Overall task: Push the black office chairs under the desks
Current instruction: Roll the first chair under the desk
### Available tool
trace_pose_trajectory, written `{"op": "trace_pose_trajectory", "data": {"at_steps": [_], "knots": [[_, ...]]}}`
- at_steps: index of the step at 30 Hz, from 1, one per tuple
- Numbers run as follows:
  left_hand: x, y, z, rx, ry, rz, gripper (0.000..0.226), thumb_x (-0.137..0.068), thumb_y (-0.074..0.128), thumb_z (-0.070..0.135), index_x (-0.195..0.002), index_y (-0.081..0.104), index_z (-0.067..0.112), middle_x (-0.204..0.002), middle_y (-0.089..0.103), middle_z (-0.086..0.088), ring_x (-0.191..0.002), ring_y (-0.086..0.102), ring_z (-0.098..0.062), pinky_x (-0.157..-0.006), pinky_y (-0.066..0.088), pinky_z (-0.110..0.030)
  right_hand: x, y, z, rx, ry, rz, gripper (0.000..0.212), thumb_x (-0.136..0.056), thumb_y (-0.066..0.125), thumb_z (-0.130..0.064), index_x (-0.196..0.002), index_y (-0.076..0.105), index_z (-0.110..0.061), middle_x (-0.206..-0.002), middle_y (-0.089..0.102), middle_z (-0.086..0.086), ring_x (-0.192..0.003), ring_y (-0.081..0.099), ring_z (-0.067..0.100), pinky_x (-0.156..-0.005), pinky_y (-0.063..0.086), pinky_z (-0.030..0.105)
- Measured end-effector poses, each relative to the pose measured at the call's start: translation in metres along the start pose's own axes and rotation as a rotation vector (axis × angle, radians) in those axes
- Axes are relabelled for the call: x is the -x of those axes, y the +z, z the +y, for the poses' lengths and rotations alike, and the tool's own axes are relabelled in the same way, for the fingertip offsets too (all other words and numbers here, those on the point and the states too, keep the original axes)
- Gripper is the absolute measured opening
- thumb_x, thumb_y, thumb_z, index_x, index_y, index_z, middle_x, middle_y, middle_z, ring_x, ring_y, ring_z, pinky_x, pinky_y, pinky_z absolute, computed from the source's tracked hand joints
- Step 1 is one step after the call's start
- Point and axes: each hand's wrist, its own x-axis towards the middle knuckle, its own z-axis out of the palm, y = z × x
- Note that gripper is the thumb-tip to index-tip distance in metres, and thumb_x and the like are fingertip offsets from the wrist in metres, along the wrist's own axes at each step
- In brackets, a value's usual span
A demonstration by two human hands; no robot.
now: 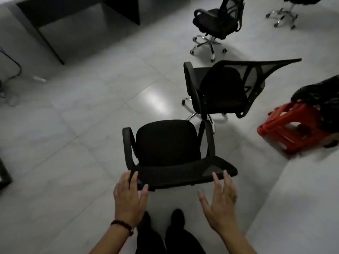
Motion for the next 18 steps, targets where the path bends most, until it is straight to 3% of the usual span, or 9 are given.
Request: {"op": "trace_pose_trajectory", "data": {"at_steps": [2,4,6,9,18], "knots": [[-0.013,0.011,0.006,-0.125,0.073,-0.074,0.071,-0.091,0.017,0.06,-0.135,0.049,0.014,-0.145,0.041,-0.012,-0.138,0.031,-0.028,-0.112,0.021,-0.053,-0.026,0.006,0.003,0.153,-0.067,-0.073,0.08,-0.087,0.027,-0.075,-0.151,0.023,-0.027,-0.161,0.009,0.011,-0.15,0.0,0.026,-0.119,-0.006,0.044],[-0.025,0.019,0.011,-0.217,0.079,-0.16,0.07,-0.089,0.015,0.061,-0.132,0.054,0.022,-0.144,0.045,-0.005,-0.138,0.032,-0.023,-0.114,0.011,-0.051,-0.054,0.007,0.006,0.252,-0.069,-0.219,0.082,-0.086,0.018,-0.08,-0.15,0.029,-0.03,-0.159,0.02,0.007,-0.149,0.0,0.022,-0.117,-0.015,0.044],[-0.029,0.027,0.013,-0.257,0.07,-0.157,0.065,-0.089,0.019,0.063,-0.117,0.064,0.026,-0.128,0.061,0.001,-0.126,0.047,-0.021,-0.109,0.021,-0.051,-0.065,0.012,0.009,0.289,-0.071,-0.283,0.081,-0.084,0.014,-0.082,-0.144,0.039,-0.034,-0.15,0.035,0.004,-0.147,0.011,0.021,-0.117,-0.017,0.047],[-0.028,0.029,0.014,-0.287,0.042,-0.109,0.059,-0.087,0.027,0.066,-0.104,0.068,0.028,-0.11,0.068,0.005,-0.11,0.056,-0.02,-0.103,0.03,-0.05,-0.067,0.01,0.009,0.291,-0.107,-0.315,0.081,-0.082,0.013,-0.084,-0.139,0.043,-0.036,-0.146,0.036,0.003,-0.145,0.012,0.022,-0.116,-0.018,0.049],[-0.059,0.021,-0.003,-0.285,-0.031,-0.051,0.076,-0.078,0.027,0.081,-0.105,0.069,0.024,-0.108,0.067,0.001,-0.106,0.055,-0.022,-0.104,0.028,-0.05,-0.117,0.022,-0.023,0.323,-0.217,-0.407,0.086,-0.077,0.017,-0.089,-0.134,0.047,-0.032,-0.145,0.033,0.004,-0.144,0.009,0.024,-0.114,-0.02,0.051]]}}
